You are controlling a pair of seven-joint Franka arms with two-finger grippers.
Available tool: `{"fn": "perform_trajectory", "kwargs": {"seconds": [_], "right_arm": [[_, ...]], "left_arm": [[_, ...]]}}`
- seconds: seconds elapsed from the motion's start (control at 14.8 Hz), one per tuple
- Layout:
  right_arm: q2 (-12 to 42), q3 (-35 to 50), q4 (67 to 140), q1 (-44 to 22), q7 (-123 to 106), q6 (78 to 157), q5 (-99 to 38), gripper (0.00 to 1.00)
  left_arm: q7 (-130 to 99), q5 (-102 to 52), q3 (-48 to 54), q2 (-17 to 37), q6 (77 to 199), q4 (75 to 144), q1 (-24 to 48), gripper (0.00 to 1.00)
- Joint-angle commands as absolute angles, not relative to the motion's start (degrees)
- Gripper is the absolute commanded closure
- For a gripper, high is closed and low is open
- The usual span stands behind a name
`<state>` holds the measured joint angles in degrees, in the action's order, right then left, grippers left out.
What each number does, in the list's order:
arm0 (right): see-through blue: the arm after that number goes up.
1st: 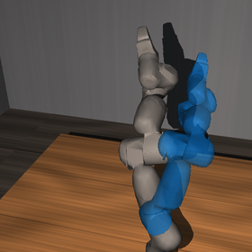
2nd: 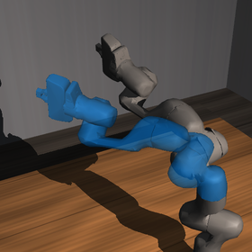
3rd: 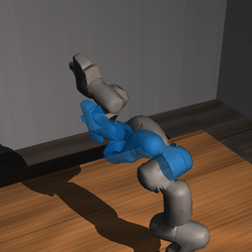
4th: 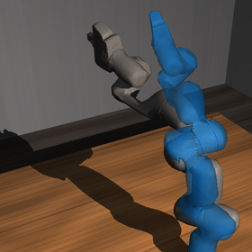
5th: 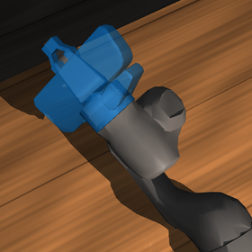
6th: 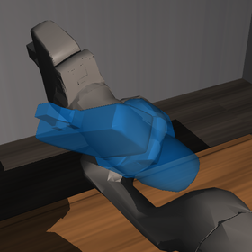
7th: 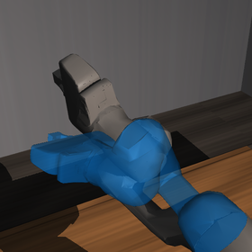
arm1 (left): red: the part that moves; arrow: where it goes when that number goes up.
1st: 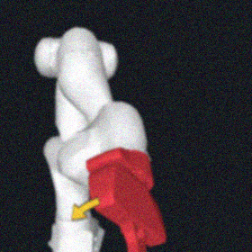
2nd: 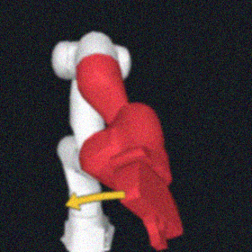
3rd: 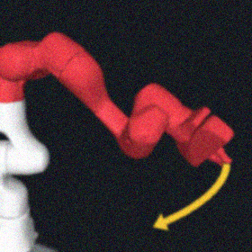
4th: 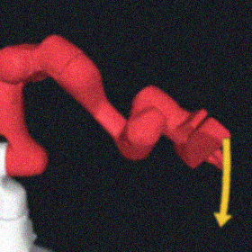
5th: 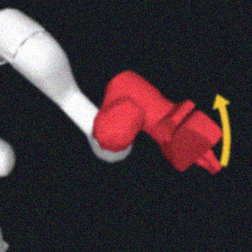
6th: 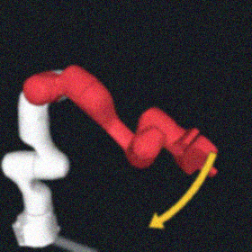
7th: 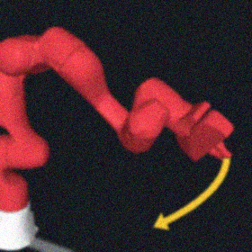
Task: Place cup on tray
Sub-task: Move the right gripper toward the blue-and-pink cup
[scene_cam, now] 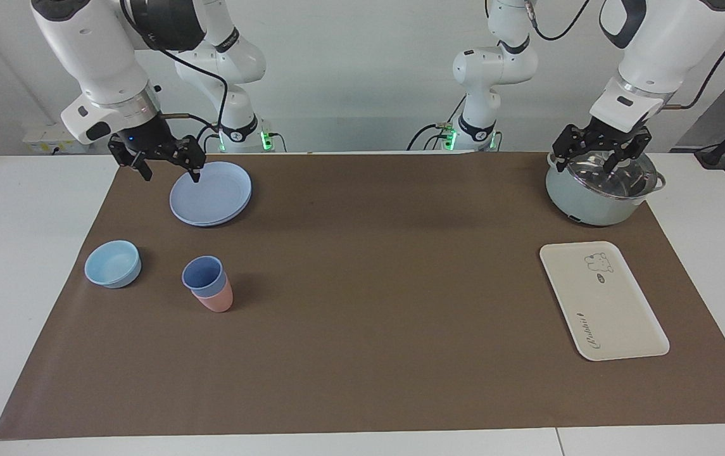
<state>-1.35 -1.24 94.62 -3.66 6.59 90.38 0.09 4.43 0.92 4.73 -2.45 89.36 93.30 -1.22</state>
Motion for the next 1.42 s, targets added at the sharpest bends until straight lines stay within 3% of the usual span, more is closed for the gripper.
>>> {"fn": "perform_trajectory", "kwargs": {"seconds": [0.0,0.54,0.74,0.95,1.35], "right_arm": [[-2.5,-1.0,95.8,-3.3,5.5,90.3,0.0,0.0],[-2.3,-1.1,95.5,-1.9,5.5,90.6,0.0,0.0],[-1.2,-1.1,95.1,-0.9,15.9,92.9,-0.1,0.05],[4.0,-1.1,94.0,-0.8,27.3,99.2,-3.1,0.06],[20.2,-1.1,81.9,2.5,38.2,102.6,-6.9,0.06]], "left_arm": [[4.0,0.8,5.1,-3.8,89.1,94.6,-1.8,0.0],[4.0,0.8,5.1,-3.8,89.1,94.6,-1.8,0.0],[4.0,0.8,5.1,-3.8,89.1,94.6,-1.8,0.0],[4.0,0.8,5.1,-3.8,89.1,94.6,-1.8,0.0],[4.0,0.8,5.1,-3.8,89.1,94.6,-1.8,0.0]]}}
